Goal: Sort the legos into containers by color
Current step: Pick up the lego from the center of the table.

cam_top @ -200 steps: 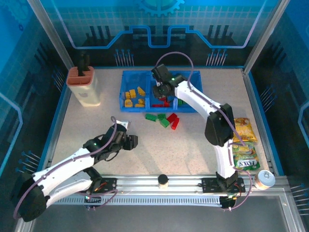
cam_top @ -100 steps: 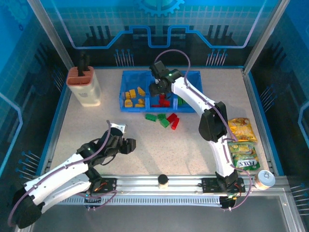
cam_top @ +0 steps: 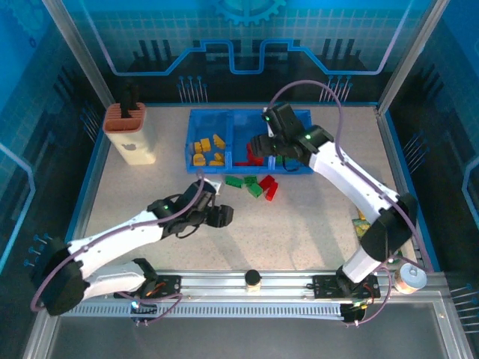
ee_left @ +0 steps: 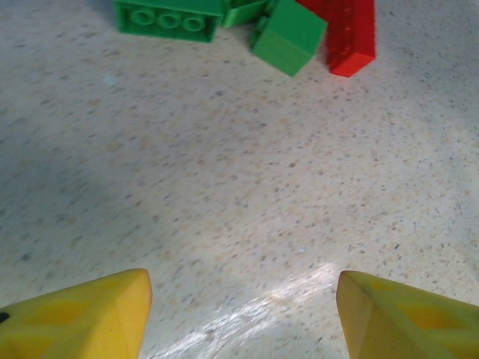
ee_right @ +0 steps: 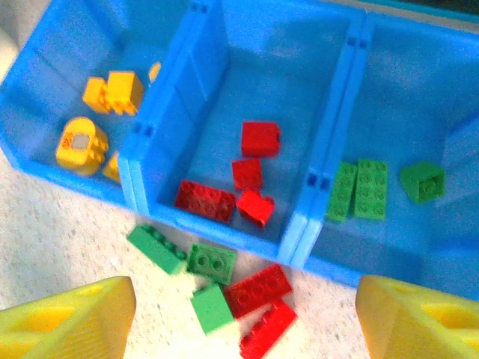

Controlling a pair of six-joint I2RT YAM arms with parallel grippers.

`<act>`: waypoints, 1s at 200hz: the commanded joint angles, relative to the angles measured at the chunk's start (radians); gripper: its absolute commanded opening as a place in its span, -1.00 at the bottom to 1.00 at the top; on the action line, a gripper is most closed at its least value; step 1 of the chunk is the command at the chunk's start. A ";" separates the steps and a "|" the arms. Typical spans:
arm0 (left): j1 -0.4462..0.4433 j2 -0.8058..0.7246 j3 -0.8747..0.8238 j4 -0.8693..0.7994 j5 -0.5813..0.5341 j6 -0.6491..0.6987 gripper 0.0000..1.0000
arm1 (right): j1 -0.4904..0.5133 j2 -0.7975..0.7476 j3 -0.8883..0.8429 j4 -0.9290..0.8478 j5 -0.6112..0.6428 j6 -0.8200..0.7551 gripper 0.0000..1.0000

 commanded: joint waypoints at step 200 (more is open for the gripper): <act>-0.059 0.970 0.881 -0.210 0.024 0.225 0.17 | -0.188 -0.743 -0.823 0.135 -0.084 0.243 0.65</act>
